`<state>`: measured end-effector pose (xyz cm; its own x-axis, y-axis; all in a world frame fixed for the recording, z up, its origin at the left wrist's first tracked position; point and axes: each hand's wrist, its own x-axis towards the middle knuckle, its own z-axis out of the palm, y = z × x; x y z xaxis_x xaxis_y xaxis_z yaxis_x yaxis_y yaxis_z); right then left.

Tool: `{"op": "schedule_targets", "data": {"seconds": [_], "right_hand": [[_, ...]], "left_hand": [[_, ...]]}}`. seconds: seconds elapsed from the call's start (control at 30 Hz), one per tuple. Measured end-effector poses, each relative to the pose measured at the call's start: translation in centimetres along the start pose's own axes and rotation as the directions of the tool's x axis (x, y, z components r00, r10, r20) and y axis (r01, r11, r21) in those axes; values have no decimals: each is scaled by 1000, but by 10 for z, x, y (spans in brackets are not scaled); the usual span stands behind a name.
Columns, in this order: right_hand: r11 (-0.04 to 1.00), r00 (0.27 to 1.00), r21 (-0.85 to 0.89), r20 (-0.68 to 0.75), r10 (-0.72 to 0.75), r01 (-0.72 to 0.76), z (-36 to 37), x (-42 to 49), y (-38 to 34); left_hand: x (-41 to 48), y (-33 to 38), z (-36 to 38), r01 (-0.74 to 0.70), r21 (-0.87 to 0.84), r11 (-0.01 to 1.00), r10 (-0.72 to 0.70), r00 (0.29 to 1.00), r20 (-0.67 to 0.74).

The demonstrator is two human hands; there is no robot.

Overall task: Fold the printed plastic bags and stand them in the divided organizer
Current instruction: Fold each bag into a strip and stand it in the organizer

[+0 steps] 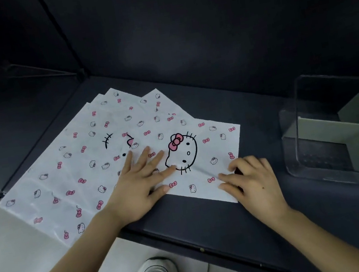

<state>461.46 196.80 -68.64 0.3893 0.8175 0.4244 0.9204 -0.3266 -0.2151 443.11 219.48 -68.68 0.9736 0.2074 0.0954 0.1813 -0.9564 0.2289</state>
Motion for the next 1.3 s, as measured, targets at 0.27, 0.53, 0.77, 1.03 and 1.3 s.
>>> {"op": "schedule_targets", "data": {"seconds": [0.27, 0.53, 0.77, 1.03, 1.3], "right_hand": [[990, 996, 106, 24, 89, -91, -28, -11, -29], [534, 688, 471, 640, 342, -703, -88, 23, -26], [427, 796, 676, 457, 397, -601, -122, 43, -5], [403, 711, 588, 536, 456, -701, -79, 18, 13], [480, 571, 311, 476, 668, -820, -46, -3, 4]], "left_hand": [[-12, 63, 8, -23, -432, 902, 11, 999, -31], [2, 74, 10, -25, -597, 802, -46, 993, -104], [23, 89, -11, 383, -914, 135, -664, 719, 203], [17, 86, -18, 428, -900, 87, -664, 698, 268], [10, 94, -15, 467, -675, 571, -589, 806, 59]]}}
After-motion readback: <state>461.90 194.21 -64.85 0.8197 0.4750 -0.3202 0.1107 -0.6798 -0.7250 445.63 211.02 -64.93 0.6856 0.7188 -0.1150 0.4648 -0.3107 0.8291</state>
